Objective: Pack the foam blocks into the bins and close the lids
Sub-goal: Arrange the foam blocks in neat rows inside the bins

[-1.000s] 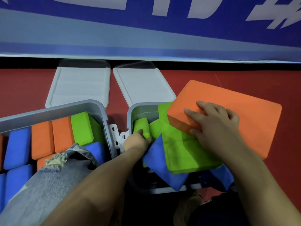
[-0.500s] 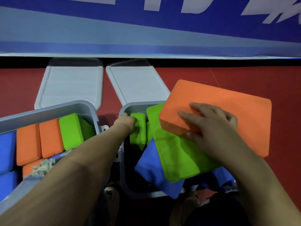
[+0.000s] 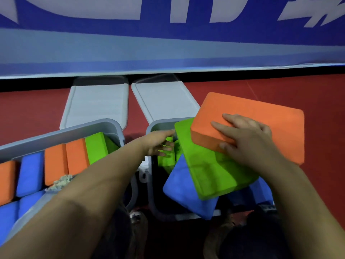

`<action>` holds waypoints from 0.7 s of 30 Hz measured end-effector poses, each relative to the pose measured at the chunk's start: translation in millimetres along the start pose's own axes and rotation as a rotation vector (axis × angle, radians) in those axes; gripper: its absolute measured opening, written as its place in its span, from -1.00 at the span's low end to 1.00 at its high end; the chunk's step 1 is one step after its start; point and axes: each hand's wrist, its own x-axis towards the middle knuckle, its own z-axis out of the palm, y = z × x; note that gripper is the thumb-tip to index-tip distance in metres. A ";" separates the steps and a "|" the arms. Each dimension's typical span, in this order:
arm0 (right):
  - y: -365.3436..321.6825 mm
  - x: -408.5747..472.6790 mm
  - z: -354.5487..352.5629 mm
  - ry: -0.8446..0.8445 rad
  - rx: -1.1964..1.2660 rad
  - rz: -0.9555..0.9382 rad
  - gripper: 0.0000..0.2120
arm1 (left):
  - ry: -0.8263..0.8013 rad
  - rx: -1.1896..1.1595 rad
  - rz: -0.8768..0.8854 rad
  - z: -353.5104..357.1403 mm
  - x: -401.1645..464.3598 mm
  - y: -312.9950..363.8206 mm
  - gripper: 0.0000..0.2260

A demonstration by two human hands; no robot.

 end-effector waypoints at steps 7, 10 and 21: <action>4.6 -17.7 5.6 -0.009 0.100 0.068 0.02 | -0.122 -0.270 -0.080 48.1 -38.4 -32.2 -0.10; 6.0 -26.2 16.8 0.032 0.134 0.113 0.12 | 0.002 -0.330 -0.022 55.0 -45.5 -48.7 -0.26; 33.9 -42.6 43.2 0.347 0.279 0.193 0.00 | -0.120 -0.342 -0.041 61.8 -46.3 -75.8 0.00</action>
